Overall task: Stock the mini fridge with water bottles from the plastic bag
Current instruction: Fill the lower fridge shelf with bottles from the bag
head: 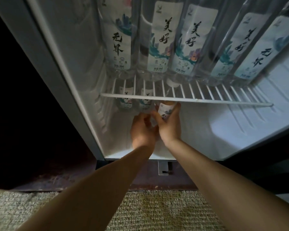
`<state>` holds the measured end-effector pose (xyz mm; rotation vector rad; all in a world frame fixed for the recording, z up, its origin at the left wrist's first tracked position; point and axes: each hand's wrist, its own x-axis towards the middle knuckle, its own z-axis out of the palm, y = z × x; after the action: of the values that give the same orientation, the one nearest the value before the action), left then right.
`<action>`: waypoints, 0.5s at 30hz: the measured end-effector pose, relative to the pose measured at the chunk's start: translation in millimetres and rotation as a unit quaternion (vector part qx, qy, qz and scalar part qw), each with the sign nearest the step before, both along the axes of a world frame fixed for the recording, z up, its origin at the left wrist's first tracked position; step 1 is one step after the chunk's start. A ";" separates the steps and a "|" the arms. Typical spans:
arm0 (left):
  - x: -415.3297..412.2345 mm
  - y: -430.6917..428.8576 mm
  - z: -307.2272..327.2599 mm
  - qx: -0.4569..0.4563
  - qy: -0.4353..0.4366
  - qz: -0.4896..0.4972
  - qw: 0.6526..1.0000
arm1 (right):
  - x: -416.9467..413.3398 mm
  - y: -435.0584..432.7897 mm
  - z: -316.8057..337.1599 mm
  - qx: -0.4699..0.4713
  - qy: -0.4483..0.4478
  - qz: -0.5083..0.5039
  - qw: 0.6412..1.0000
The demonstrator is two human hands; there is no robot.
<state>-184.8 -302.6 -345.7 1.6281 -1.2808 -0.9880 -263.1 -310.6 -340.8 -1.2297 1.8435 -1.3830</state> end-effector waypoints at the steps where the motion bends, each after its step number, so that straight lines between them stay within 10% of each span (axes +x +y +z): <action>1: -1.2 -2.5 -1.2 0.007 0.012 0.008 1.000 | 0.5 -3.4 0.3 -0.001 -0.003 0.001 1.000; 4: -4.0 -9.3 -2.7 0.036 0.091 0.030 0.995 | 1.0 -14.1 -0.5 -0.007 -0.015 0.007 1.000; 15: -7.5 -25.9 -6.6 0.055 -0.059 -0.045 0.996 | -10.7 -39.5 -9.6 0.034 -0.042 0.041 0.998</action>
<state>-192.3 -328.5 -352.2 1.7479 -1.4104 -1.0453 -273.7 -350.0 -350.4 -1.1828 1.7485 -1.2964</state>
